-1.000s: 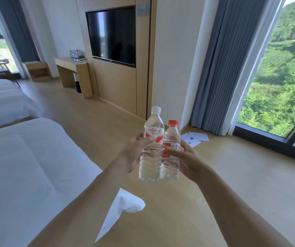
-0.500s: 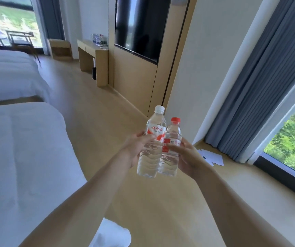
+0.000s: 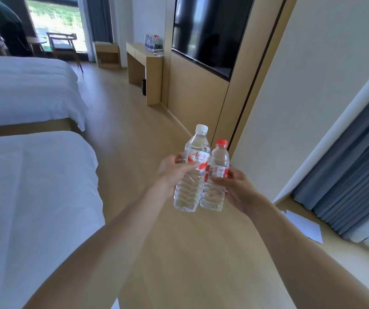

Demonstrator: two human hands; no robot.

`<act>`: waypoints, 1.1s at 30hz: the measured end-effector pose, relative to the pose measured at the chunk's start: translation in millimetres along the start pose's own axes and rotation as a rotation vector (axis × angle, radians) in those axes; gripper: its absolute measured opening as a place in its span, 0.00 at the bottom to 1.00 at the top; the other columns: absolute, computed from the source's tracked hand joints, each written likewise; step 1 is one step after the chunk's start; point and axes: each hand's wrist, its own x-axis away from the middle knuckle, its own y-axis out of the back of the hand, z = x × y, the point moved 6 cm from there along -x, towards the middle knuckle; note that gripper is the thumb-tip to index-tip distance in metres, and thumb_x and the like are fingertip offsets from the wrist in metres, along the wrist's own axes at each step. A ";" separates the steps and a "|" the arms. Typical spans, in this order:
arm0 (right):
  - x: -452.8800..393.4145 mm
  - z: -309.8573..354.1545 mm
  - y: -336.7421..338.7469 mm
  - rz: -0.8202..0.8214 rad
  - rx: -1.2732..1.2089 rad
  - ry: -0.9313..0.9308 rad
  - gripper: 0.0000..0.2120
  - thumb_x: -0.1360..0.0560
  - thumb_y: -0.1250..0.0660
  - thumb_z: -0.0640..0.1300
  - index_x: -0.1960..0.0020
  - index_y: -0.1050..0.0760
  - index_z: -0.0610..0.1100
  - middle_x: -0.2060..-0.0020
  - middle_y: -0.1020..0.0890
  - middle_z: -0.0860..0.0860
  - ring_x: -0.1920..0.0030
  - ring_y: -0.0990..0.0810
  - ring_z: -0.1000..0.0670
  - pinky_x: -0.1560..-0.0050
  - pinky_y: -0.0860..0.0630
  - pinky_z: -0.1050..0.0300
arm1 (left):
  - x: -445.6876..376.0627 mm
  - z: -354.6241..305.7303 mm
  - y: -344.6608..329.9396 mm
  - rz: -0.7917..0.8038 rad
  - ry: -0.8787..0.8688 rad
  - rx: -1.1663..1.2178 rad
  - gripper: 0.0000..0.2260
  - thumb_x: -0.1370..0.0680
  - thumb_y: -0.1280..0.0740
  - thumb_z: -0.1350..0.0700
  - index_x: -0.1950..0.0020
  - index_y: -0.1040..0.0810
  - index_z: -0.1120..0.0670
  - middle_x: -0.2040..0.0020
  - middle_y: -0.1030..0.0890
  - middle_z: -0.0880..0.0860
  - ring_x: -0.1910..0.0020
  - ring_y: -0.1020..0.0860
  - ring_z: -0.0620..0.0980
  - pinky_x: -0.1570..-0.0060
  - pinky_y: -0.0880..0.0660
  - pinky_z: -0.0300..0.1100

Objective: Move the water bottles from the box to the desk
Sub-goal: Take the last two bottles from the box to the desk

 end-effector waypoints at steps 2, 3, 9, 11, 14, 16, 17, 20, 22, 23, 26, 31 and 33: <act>-35.0 1.4 6.9 -0.003 0.007 -0.006 0.23 0.31 0.24 0.34 0.37 0.25 0.35 0.44 0.18 0.36 0.45 0.17 0.36 0.42 0.21 0.36 | -29.0 -5.5 0.6 -0.035 -0.021 -0.042 0.18 0.31 0.19 0.55 0.44 0.19 0.52 0.50 0.15 0.50 0.56 0.14 0.48 0.64 0.22 0.40; -53.0 2.5 11.2 -0.001 0.016 -0.005 0.23 0.30 0.24 0.34 0.37 0.25 0.35 0.44 0.18 0.35 0.45 0.17 0.36 0.43 0.21 0.35 | -44.1 -7.8 0.4 -0.054 -0.037 -0.068 0.18 0.32 0.19 0.55 0.44 0.19 0.52 0.49 0.15 0.50 0.55 0.14 0.49 0.63 0.22 0.40; -165.8 23.9 35.6 0.025 0.017 0.067 0.28 0.32 0.23 0.31 0.35 0.30 0.42 0.45 0.18 0.39 0.46 0.15 0.40 0.45 0.19 0.40 | -144.2 -32.0 -4.2 -0.174 -0.110 -0.110 0.20 0.32 0.19 0.56 0.43 0.21 0.51 0.47 0.17 0.48 0.60 0.15 0.41 0.70 0.24 0.32; -205.0 35.3 42.5 0.063 0.023 0.092 0.29 0.31 0.24 0.31 0.35 0.32 0.43 0.47 0.17 0.41 0.49 0.15 0.43 0.50 0.18 0.46 | -177.2 -43.9 -8.1 -0.203 -0.110 -0.083 0.22 0.31 0.19 0.55 0.41 0.21 0.51 0.46 0.17 0.48 0.55 0.15 0.45 0.64 0.22 0.38; -261.6 55.4 55.1 0.088 0.039 0.112 0.28 0.30 0.24 0.30 0.37 0.32 0.45 0.49 0.18 0.43 0.51 0.16 0.45 0.48 0.18 0.44 | -225.0 -63.3 -15.8 -0.242 -0.113 -0.050 0.23 0.31 0.20 0.55 0.38 0.21 0.51 0.44 0.16 0.51 0.50 0.15 0.51 0.53 0.19 0.48; -297.2 70.8 56.8 0.116 0.072 0.119 0.27 0.29 0.26 0.30 0.37 0.33 0.46 0.47 0.19 0.42 0.49 0.17 0.43 0.44 0.20 0.41 | -252.5 -75.9 -17.8 -0.265 -0.131 -0.040 0.23 0.30 0.20 0.56 0.37 0.21 0.52 0.43 0.16 0.52 0.48 0.15 0.54 0.47 0.19 0.54; -314.3 79.2 55.3 0.142 0.085 0.130 0.27 0.28 0.27 0.30 0.35 0.34 0.43 0.44 0.20 0.39 0.47 0.17 0.41 0.42 0.20 0.40 | -265.4 -80.9 -17.5 -0.277 -0.140 -0.033 0.22 0.29 0.20 0.56 0.37 0.21 0.52 0.43 0.16 0.53 0.47 0.16 0.55 0.45 0.19 0.55; -357.6 96.8 41.6 0.317 0.071 0.173 0.25 0.27 0.29 0.28 0.33 0.33 0.33 0.43 0.21 0.33 0.46 0.18 0.37 0.43 0.20 0.39 | -297.0 -91.6 -10.3 -0.308 -0.147 -0.038 0.22 0.28 0.21 0.57 0.36 0.21 0.53 0.43 0.17 0.53 0.46 0.16 0.55 0.46 0.20 0.53; -382.8 101.9 31.7 0.430 0.003 0.160 0.23 0.30 0.32 0.29 0.36 0.29 0.35 0.49 0.20 0.36 0.52 0.17 0.40 0.53 0.18 0.47 | -316.7 -96.5 2.0 -0.328 -0.151 -0.029 0.22 0.28 0.22 0.58 0.35 0.21 0.53 0.44 0.16 0.53 0.48 0.16 0.53 0.51 0.20 0.49; -397.6 101.3 28.4 0.459 -0.029 0.117 0.23 0.31 0.33 0.28 0.36 0.29 0.36 0.49 0.20 0.36 0.52 0.18 0.40 0.55 0.19 0.49 | -327.2 -98.4 9.9 -0.332 -0.145 -0.020 0.21 0.27 0.22 0.58 0.36 0.21 0.53 0.45 0.16 0.52 0.48 0.16 0.53 0.53 0.20 0.47; -446.7 90.2 13.1 0.523 -0.029 0.038 0.23 0.27 0.38 0.25 0.33 0.30 0.34 0.44 0.20 0.33 0.46 0.19 0.36 0.44 0.22 0.40 | -358.2 -99.4 38.2 -0.342 -0.104 0.005 0.18 0.27 0.23 0.58 0.39 0.21 0.51 0.47 0.15 0.51 0.50 0.15 0.52 0.54 0.21 0.46; -538.5 78.1 -22.3 0.481 0.038 0.019 0.27 0.31 0.25 0.33 0.35 0.29 0.32 0.49 0.18 0.38 0.52 0.17 0.40 0.49 0.21 0.42 | -430.7 -104.0 100.4 -0.348 -0.087 0.029 0.18 0.27 0.22 0.57 0.38 0.19 0.51 0.46 0.15 0.51 0.48 0.15 0.53 0.49 0.19 0.52; -580.5 78.3 -38.3 0.451 0.037 0.010 0.31 0.33 0.22 0.36 0.34 0.31 0.34 0.51 0.18 0.40 0.57 0.16 0.43 0.57 0.20 0.48 | -468.7 -109.9 126.8 -0.335 -0.088 0.045 0.18 0.26 0.23 0.57 0.37 0.20 0.51 0.44 0.15 0.52 0.47 0.15 0.54 0.45 0.20 0.55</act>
